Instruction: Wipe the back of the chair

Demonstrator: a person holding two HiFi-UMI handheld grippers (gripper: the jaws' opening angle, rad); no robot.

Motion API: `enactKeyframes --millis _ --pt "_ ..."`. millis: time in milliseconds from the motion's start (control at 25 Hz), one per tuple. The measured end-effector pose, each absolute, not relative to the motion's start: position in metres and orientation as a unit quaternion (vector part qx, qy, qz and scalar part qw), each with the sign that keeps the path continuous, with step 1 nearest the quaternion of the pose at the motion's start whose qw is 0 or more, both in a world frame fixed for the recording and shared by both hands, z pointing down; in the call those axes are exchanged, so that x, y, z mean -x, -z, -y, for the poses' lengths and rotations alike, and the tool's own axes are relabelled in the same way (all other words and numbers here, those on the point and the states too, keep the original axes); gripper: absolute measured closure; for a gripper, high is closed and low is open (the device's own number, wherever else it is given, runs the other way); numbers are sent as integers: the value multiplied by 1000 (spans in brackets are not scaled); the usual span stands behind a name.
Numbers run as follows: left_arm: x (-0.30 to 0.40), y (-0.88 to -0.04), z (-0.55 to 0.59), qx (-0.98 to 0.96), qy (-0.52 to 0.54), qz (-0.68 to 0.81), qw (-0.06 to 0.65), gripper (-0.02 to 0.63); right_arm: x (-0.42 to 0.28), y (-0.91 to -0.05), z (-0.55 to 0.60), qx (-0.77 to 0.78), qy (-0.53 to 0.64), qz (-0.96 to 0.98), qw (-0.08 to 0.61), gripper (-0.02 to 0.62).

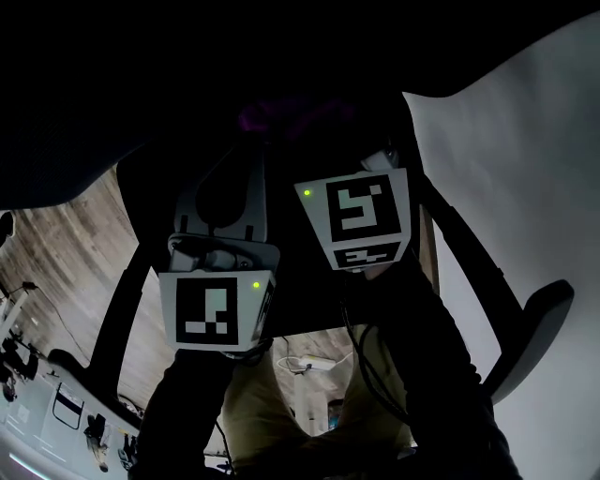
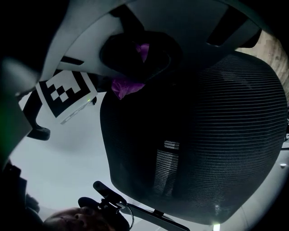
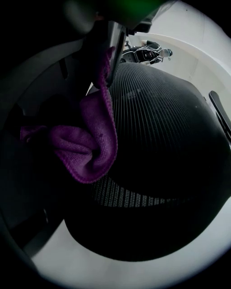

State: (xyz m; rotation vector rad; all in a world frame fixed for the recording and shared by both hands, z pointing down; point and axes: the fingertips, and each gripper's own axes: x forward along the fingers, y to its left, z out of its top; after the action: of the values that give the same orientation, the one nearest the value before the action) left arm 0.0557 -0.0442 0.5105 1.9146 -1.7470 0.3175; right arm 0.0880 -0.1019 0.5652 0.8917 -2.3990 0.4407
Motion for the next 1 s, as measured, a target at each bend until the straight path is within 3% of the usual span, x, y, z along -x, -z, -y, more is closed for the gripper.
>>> enactKeyframes --millis 1000 --pt "-65 -496 46 -731 -154 626 226 606 -159 -573 135 -425 -170 847 272 532"
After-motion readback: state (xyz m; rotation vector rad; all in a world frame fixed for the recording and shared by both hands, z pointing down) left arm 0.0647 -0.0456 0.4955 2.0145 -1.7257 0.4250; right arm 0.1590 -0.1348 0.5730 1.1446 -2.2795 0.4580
